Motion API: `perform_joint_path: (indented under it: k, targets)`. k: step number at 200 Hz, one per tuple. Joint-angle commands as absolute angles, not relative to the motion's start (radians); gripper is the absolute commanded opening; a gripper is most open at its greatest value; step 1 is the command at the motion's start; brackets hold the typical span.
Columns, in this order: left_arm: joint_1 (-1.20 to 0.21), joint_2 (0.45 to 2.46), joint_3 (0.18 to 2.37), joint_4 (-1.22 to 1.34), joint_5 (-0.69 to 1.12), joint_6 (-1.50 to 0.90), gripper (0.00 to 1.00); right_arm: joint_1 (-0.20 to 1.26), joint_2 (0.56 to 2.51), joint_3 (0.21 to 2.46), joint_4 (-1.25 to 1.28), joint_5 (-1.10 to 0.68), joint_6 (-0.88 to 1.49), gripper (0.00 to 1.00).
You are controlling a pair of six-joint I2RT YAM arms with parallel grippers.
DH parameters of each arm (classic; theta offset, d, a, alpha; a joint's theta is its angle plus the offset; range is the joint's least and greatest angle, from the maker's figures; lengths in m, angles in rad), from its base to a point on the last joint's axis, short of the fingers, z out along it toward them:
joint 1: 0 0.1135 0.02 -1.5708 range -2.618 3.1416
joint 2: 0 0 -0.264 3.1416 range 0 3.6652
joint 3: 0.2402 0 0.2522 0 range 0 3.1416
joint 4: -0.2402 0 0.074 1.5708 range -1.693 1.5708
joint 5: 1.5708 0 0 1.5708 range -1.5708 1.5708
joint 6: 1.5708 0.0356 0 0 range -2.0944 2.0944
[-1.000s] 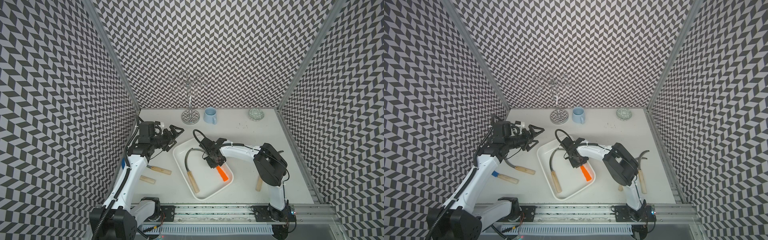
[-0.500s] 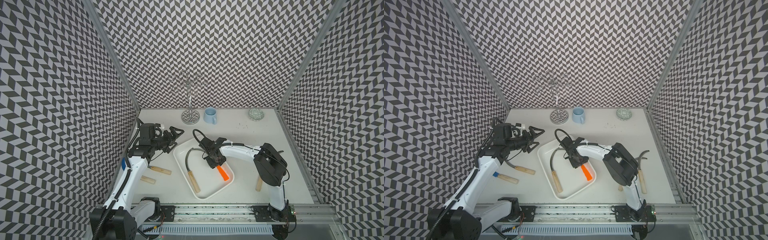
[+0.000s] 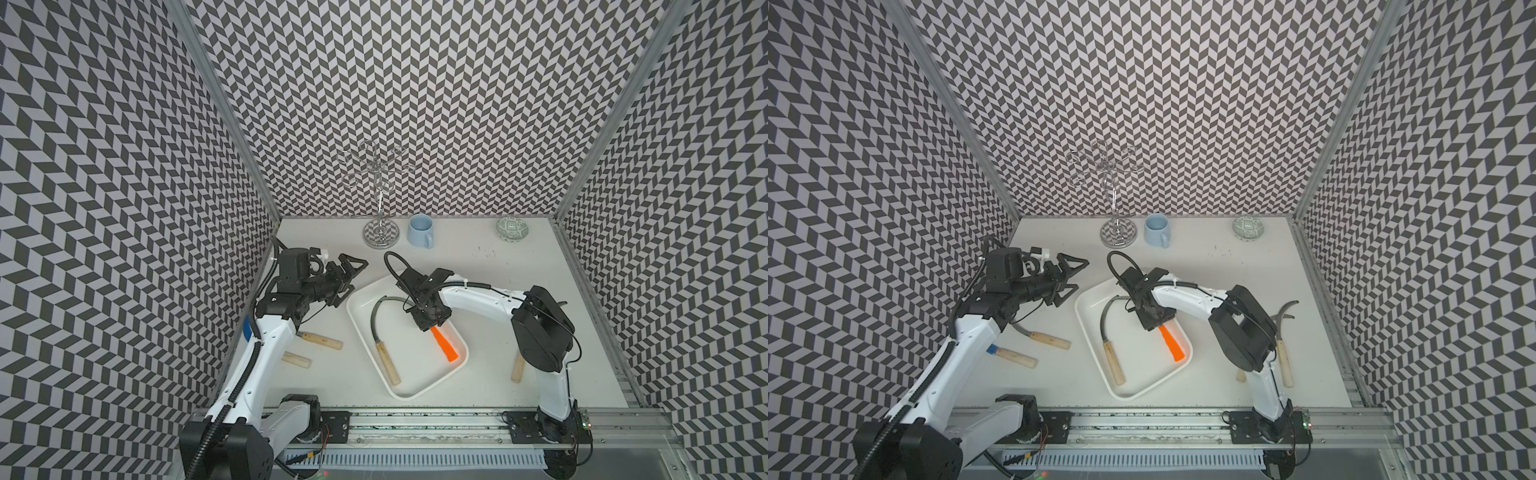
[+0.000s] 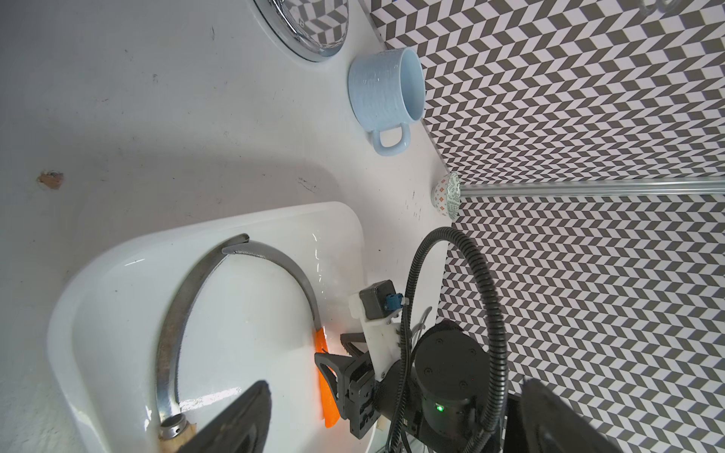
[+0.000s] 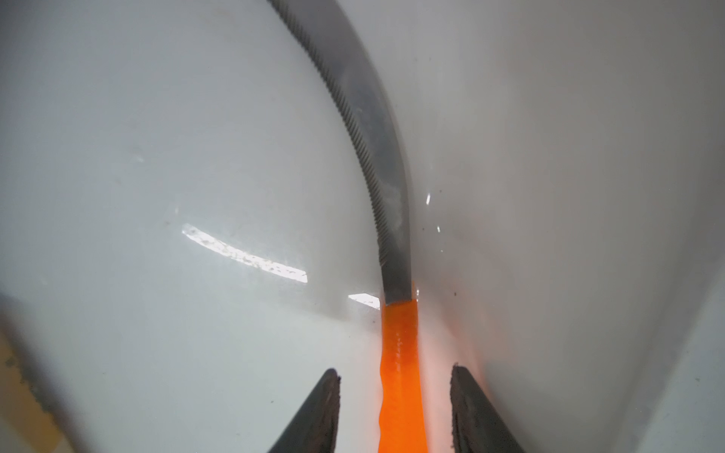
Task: Put small sickles into storage boxes
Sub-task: Place the sickle in the storage box.
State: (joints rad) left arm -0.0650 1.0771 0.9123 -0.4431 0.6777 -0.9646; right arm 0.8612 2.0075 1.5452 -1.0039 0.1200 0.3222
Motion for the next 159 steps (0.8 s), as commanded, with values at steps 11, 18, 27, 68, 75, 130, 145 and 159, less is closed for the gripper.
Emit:
perform_joint_path:
  k: [11, 18, 27, 68, 75, 130, 145, 159]
  targets:
    - [-0.060, 1.063, 0.923, -0.455, 0.665, -0.952, 0.99, 0.869, 1.949, 1.611, -1.056, 0.126, 0.328, 0.50]
    - [-0.060, 1.063, 0.926, -0.463, 0.656, -0.949, 1.00, 0.869, 1.940, 1.621, -1.064, 0.130, 0.326, 0.53]
    - [-0.060, 1.066, 0.926, -0.475, 0.647, -0.949, 0.99, 0.870, 1.929, 1.631, -1.072, 0.136, 0.325, 0.57]
    - [-0.060, 1.050, 0.921, -0.549, 0.603, -0.926, 0.99, 0.870, 1.885, 1.677, -1.129, 0.161, 0.327, 0.72]
    - [-0.061, 1.044, 0.918, -0.556, 0.603, -0.924, 0.99, 0.870, 1.878, 1.683, -1.139, 0.165, 0.333, 0.74]
    - [-0.108, 1.004, 0.969, -0.681, 0.525, -0.941, 1.00, 0.869, 1.771, 1.733, -1.230, 0.186, 0.424, 1.00]
    - [-0.124, 0.979, 0.938, -0.670, 0.547, -0.988, 1.00, 0.870, 1.732, 1.730, -1.253, 0.188, 0.458, 1.00]
    - [-0.148, 0.955, 0.910, -0.655, 0.563, -1.014, 0.99, 0.870, 1.696, 1.720, -1.267, 0.185, 0.479, 1.00]
